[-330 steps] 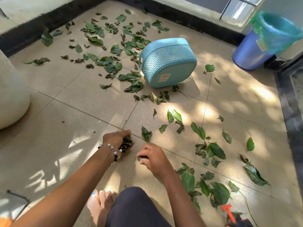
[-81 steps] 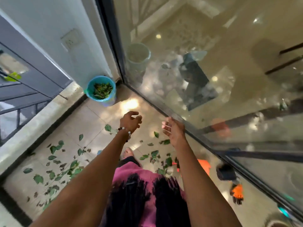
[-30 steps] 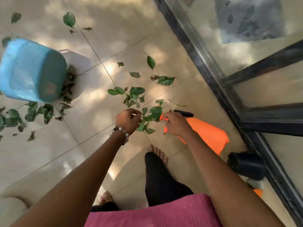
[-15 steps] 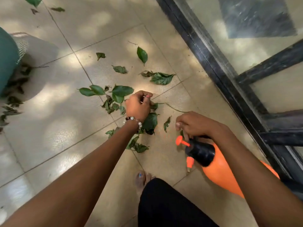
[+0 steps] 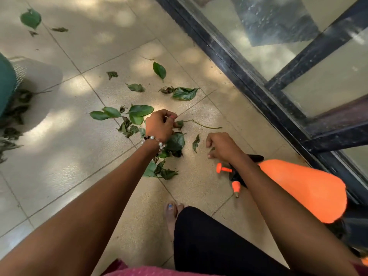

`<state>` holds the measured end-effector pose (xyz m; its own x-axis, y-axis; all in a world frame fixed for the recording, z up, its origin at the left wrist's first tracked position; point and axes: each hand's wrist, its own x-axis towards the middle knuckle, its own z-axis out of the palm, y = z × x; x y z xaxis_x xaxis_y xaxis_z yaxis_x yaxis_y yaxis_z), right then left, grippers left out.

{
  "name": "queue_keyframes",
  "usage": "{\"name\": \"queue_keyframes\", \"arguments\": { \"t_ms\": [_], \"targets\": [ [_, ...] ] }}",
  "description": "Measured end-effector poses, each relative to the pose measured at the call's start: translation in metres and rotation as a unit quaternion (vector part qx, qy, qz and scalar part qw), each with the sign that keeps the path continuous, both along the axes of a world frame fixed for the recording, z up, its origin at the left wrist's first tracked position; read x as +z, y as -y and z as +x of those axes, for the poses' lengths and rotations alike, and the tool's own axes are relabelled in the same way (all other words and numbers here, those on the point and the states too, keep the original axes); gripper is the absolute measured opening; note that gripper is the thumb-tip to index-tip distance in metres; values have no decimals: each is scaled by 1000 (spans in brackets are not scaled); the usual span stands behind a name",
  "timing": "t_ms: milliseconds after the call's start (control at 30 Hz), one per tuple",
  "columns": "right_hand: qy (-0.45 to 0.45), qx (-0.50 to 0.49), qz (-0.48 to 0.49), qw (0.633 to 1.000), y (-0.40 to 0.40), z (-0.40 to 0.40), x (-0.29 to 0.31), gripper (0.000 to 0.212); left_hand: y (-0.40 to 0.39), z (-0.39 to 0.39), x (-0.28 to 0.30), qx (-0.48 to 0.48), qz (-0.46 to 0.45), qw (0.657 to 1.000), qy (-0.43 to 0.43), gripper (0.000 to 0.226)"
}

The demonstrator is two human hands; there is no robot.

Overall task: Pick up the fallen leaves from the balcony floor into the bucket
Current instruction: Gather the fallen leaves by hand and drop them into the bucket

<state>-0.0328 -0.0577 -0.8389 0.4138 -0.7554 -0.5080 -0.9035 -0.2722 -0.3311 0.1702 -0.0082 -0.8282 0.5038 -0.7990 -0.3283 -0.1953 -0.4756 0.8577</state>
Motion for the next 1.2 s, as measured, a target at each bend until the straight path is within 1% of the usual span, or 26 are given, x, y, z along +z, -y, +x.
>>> {"name": "queue_keyframes", "arguments": {
  "t_ms": [67,133,200,233,267,333,400,433,500,567,600,633,667,733,767,800,833,900,933,967,1033,1067,1100,1133,1167,1200],
  "targets": [
    [73,-66,-3,995,-1,8,0,20,-1,2,-2,3,-1,1000,-9,13],
    [136,-124,6,983,-1,19,2,25,-2,3,-4,14,-4,1000,-17,18],
    [116,-88,7,989,-6,32,5,47,-3,4,-3,22,2,999,-24,21],
    [100,-60,5,993,-10,37,4,52,-4,5,-3,24,6,999,-29,21],
    [85,-30,-7,996,-14,42,2,49,-5,5,-3,26,11,999,-37,20],
    [56,37,-55,996,-20,47,-4,31,-6,5,-2,36,20,997,-62,17],
    [56,51,-86,993,-22,51,-4,14,-6,5,-2,50,30,993,-100,17],
    [80,22,-86,993,-20,54,-1,10,-6,5,0,55,39,990,-122,18],
    [175,-93,-62,978,-12,60,13,10,-4,2,8,49,66,981,-176,29],
    [294,-187,-19,937,-7,72,29,14,-2,-1,15,39,91,963,-250,46],
    [328,-206,-11,922,-7,79,35,14,-2,-4,22,39,102,948,-298,54],
    [337,-208,-15,918,-10,87,39,14,-1,-7,25,44,113,928,-353,60],
    [332,-195,-26,922,-15,95,42,14,1,-8,27,60,115,898,-420,64],
    [318,-138,-49,937,-29,106,43,17,3,-5,26,136,97,815,-554,60],
    [312,-96,-51,944,-33,109,41,20,4,2,23,189,89,783,-586,53],
    [309,-60,-40,948,-35,109,41,22,4,9,19,237,86,768,-588,45],
    [311,-44,-23,949,-33,108,41,22,5,18,11,263,94,776,-565,36],
    [329,-74,-16,941,-19,102,41,21,6,34,-4,284,116,798,-518,27],
    [324,-87,-25,942,-11,98,40,23,5,39,-5,291,120,806,-502,26],
    [295,-83,-22,952,-5,95,37,30,4,43,-6,292,123,815,-485,25],
    [180,-13,45,983,-3,90,30,62,3,50,-8,280,118,832,-463,20],
    [105,48,67,991,-7,90,26,77,1,51,-6,271,117,840,-455,22],
    [37,113,59,991,-13,91,21,86,0,52,-7,267,114,845,-449,27],
    [-9,169,31,985,-20,93,16,88,0,52,-7,261,102,845,-455,32],
    [-35,207,-9,978,-27,94,11,84,-1,51,-5,259,93,852,-446,33],
    [-34,222,-46,973,-31,94,7,75,-1,51,-4,261,80,853,-445,32]
  ]
}}
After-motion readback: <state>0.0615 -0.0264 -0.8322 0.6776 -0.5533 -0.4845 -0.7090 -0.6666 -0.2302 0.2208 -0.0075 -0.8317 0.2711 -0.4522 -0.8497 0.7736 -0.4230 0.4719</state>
